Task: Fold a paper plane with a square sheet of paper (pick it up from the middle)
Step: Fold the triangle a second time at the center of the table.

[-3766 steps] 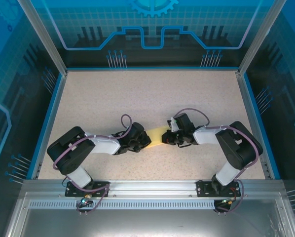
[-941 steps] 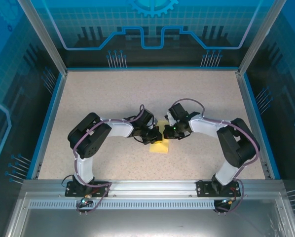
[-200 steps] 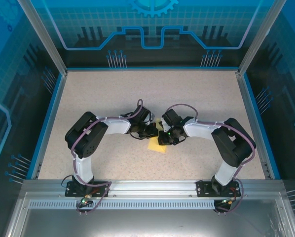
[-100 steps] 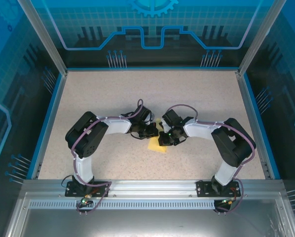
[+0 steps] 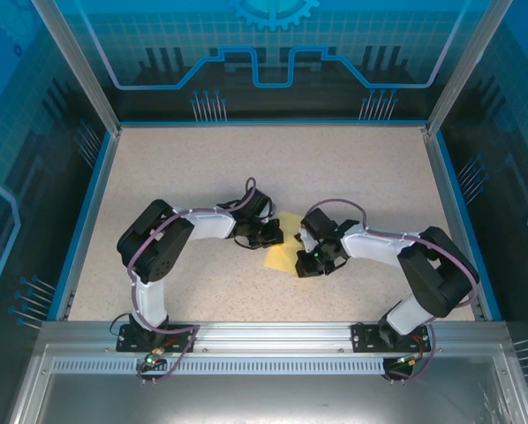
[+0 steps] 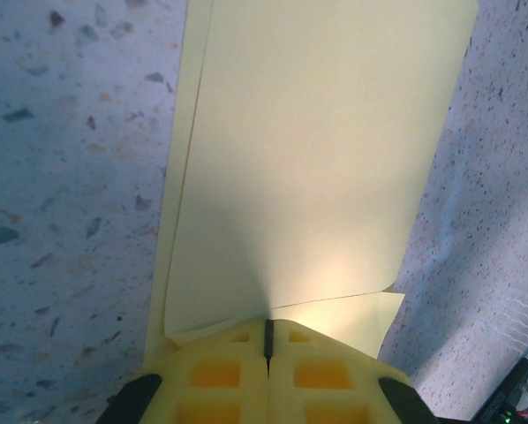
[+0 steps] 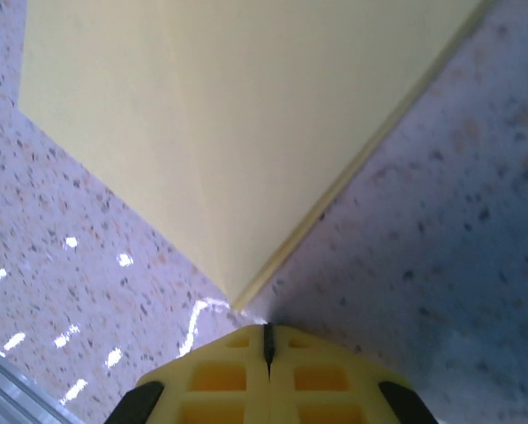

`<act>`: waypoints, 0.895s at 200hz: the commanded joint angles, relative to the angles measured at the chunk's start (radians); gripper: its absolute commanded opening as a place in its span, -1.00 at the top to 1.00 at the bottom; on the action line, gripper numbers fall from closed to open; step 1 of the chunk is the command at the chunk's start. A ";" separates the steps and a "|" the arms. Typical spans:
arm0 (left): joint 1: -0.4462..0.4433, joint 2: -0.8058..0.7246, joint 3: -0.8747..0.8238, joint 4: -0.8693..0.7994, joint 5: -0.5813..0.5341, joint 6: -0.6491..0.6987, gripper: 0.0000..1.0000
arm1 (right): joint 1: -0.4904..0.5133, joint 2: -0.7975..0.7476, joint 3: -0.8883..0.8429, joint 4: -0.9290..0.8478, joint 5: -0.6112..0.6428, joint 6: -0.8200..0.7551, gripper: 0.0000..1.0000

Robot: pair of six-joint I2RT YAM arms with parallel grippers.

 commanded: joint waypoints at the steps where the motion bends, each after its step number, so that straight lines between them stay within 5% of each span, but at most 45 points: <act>1: -0.005 0.061 -0.035 -0.091 -0.105 -0.010 1.00 | 0.014 -0.069 0.042 -0.052 0.012 -0.013 1.00; 112: -0.007 0.059 -0.043 -0.077 -0.096 -0.028 1.00 | 0.032 0.190 0.194 0.153 0.004 0.076 1.00; 179: -0.006 0.070 -0.051 -0.096 -0.120 -0.032 1.00 | 0.021 0.134 0.007 0.122 0.015 0.054 1.00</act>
